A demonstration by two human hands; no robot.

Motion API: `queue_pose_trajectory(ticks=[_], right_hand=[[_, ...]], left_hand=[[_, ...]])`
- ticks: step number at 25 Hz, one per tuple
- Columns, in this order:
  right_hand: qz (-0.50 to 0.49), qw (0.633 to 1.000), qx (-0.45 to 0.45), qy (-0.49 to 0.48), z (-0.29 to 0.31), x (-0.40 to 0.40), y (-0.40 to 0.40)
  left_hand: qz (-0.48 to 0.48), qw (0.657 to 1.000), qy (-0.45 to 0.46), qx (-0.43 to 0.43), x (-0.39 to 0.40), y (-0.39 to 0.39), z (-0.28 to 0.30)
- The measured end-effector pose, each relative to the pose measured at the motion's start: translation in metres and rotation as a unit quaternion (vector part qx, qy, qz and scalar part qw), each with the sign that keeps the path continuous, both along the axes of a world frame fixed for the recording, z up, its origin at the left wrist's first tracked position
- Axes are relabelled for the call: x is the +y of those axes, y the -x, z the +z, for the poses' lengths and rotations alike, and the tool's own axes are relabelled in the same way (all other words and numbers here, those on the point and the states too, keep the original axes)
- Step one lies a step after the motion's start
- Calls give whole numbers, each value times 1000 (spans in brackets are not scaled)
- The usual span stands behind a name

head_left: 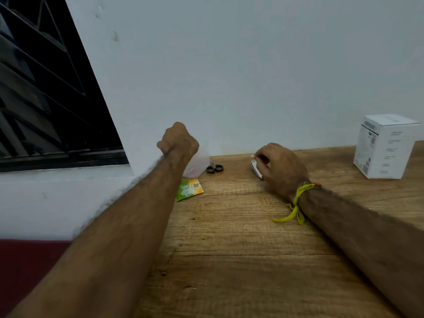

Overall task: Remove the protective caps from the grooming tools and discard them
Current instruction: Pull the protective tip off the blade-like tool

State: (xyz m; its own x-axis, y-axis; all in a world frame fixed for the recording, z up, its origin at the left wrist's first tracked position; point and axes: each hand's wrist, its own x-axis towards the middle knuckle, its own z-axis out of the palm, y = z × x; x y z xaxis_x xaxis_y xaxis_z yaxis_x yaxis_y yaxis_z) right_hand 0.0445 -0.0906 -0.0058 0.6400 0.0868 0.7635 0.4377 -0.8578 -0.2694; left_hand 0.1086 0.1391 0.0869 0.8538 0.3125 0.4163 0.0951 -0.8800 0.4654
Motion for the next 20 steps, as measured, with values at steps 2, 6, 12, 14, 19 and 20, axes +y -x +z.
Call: queue_pose_trajectory(ticks=[2, 6, 12, 14, 19, 20], right_hand=[[4, 1000, 7, 1, 0, 0, -1], [5, 1000, 13, -1, -1, -1, -4], [7, 1000, 6, -4, -1, 0, -3], [5, 1000, 6, -6, -1, 0, -3], [-32, 996, -30, -74, 1, -7, -8], [-40, 995, -34, -84, 1, -7, -9]], left_hand=[[15, 1000, -7, 14, -4, -3, -2], [13, 1000, 13, 21, -5, -11, 0], [11, 999, 34, 20, 1, -16, -3], [10, 999, 43, 27, 2, -18, -3], [-50, 992, -13, -119, -14, 8, -4], [-78, 987, -24, -138, -24, 17, -7]])
